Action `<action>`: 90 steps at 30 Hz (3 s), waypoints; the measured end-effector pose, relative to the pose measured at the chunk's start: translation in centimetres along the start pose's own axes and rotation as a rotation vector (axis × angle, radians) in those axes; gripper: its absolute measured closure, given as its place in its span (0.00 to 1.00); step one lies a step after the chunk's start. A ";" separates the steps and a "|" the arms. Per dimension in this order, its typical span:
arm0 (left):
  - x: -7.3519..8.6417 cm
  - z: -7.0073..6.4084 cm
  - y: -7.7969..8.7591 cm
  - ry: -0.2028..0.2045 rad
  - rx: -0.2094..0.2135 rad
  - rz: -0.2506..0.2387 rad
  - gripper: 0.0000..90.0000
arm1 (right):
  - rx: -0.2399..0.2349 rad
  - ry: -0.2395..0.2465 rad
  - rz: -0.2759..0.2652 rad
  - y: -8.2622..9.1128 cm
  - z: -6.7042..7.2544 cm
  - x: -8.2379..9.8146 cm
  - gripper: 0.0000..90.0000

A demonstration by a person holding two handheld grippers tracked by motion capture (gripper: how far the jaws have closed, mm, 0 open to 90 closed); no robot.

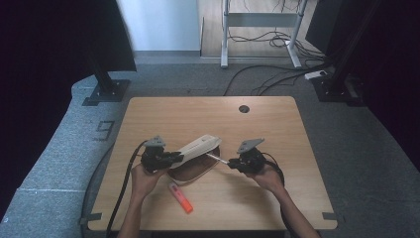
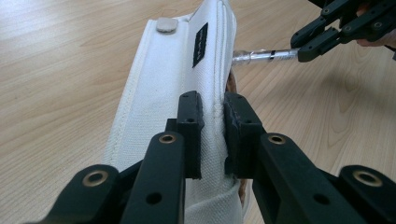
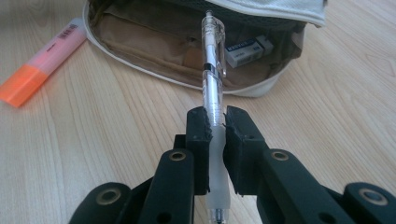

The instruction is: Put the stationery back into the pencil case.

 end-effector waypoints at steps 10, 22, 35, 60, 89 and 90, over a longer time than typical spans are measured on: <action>-0.1 -0.1 0.2 -0.004 0.002 -0.002 0.86 | -0.017 0.011 0.016 -1.3 0.2 -0.6 0.87; -0.1 -0.2 0.1 -0.006 0.003 -0.001 0.86 | -0.038 0.022 0.036 -3.1 0.6 -1.5 0.87; -0.2 -0.3 0.1 -0.006 0.009 -0.001 0.86 | -0.040 0.055 0.051 -5.0 1.0 -2.8 0.87; -0.2 -0.4 -0.1 -0.008 0.008 0.004 0.86 | -0.001 0.116 0.049 -7.9 1.4 -5.1 0.87; 0.0 -0.3 -0.2 -0.014 0.011 0.021 0.86 | 0.063 0.052 0.075 -5.5 -0.6 -2.1 0.76; 0.0 -0.3 -0.2 -0.014 0.011 0.021 0.86 | 0.059 0.052 0.081 -5.5 -0.7 -2.0 0.77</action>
Point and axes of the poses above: each handheld gripper's, and its own axes: y roughly backward along the jaws, x roughly out of its underside, z roughly to its left, the point moved 1 cm from there along -y, roughly forward along the jaws
